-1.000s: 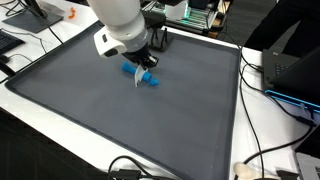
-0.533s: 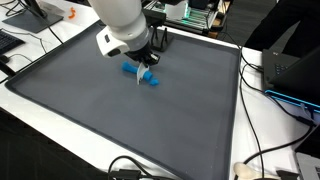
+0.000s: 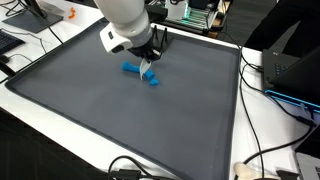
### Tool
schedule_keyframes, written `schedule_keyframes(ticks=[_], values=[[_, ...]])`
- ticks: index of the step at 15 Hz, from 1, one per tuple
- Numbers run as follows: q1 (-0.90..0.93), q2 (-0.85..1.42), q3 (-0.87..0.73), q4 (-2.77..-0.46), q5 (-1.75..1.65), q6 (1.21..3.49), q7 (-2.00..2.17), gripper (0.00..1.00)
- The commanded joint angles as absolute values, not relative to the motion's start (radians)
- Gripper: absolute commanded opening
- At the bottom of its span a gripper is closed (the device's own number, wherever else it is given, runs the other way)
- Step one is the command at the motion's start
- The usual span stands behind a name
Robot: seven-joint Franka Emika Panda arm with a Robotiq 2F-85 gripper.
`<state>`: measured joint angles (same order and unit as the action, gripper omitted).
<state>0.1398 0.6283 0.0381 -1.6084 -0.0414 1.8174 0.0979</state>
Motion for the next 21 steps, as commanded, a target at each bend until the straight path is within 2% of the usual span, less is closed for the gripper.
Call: schedule_keyframes(ticks=[1,21], values=[[0.123,0.570,0.048,-1.662,-0.025,1.826,0.084,0.01],[0.099,0.596,0.028,-1.619,-0.043,1.870,0.094,0.01]])
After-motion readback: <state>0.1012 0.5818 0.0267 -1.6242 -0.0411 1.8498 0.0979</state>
